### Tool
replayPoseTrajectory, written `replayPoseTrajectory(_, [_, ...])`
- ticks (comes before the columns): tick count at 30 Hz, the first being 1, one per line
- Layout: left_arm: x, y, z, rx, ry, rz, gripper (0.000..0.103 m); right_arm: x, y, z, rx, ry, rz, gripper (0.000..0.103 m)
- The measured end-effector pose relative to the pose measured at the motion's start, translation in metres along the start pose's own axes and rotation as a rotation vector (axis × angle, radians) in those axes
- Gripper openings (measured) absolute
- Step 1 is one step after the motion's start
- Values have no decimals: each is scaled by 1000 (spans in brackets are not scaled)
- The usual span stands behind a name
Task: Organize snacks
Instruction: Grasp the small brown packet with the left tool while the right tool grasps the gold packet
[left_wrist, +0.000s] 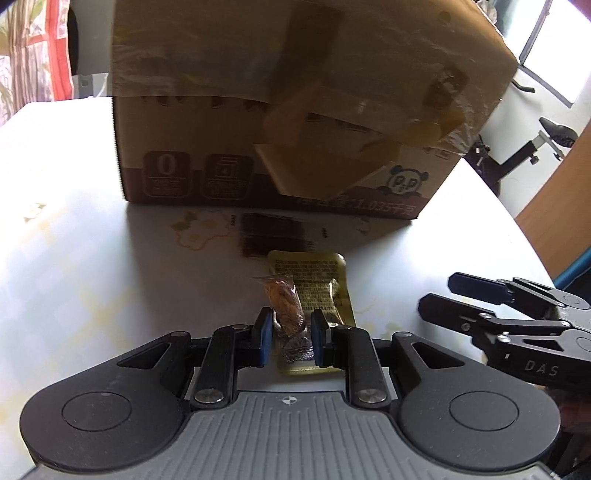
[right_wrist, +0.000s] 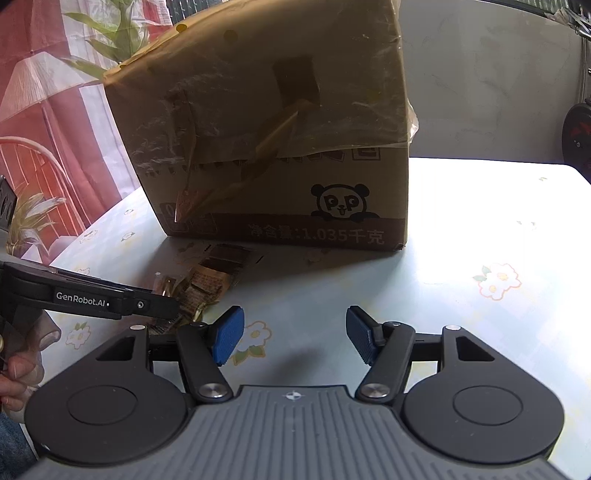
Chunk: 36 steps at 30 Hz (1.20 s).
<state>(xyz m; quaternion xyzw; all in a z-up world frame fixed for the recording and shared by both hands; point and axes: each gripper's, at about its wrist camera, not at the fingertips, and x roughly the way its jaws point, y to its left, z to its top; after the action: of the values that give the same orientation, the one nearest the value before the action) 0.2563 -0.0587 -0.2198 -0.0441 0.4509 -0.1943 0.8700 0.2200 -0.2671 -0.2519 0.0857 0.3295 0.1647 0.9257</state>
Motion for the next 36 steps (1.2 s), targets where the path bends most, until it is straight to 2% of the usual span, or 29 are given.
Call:
replayPoseTrajectory(5, [-8, -5, -3, 5, -22, -12, 23, -2, 0, -1, 2, 16, -8, 64])
replayPoseTrajectory(14, [-53, 32, -7, -23, -142, 136, 23, 24, 27, 10, -18, 105, 45, 65])
replayPoseTrajectory(17, [-69, 45, -10, -65, -175, 168, 23, 37, 39, 16, -2, 155, 60, 65])
replayPoseTrajectory(19, [-79, 52, -12, -93, -199, 176, 23, 46, 48, 20, 1, 167, 41, 73])
replayPoseTrajectory(25, [-90, 59, -16, -117, -239, 168, 23, 69, 78, 30, -86, 213, -21, 73])
replayPoseTrajectory(30, [-83, 57, -23, -114, -228, 146, 23, 77, 94, 27, -162, 217, -95, 73])
replayPoseTrajectory(32, [-82, 57, -23, -111, -223, 140, 23, 80, 98, 25, -175, 206, -106, 70])
replayPoseTrajectory(34, [-81, 57, -23, -114, -223, 136, 23, 80, 98, 24, -175, 192, -113, 61])
replayPoseTrajectory(36, [-81, 58, -22, -119, -228, 135, 23, 77, 94, 21, -176, 177, -108, 56])
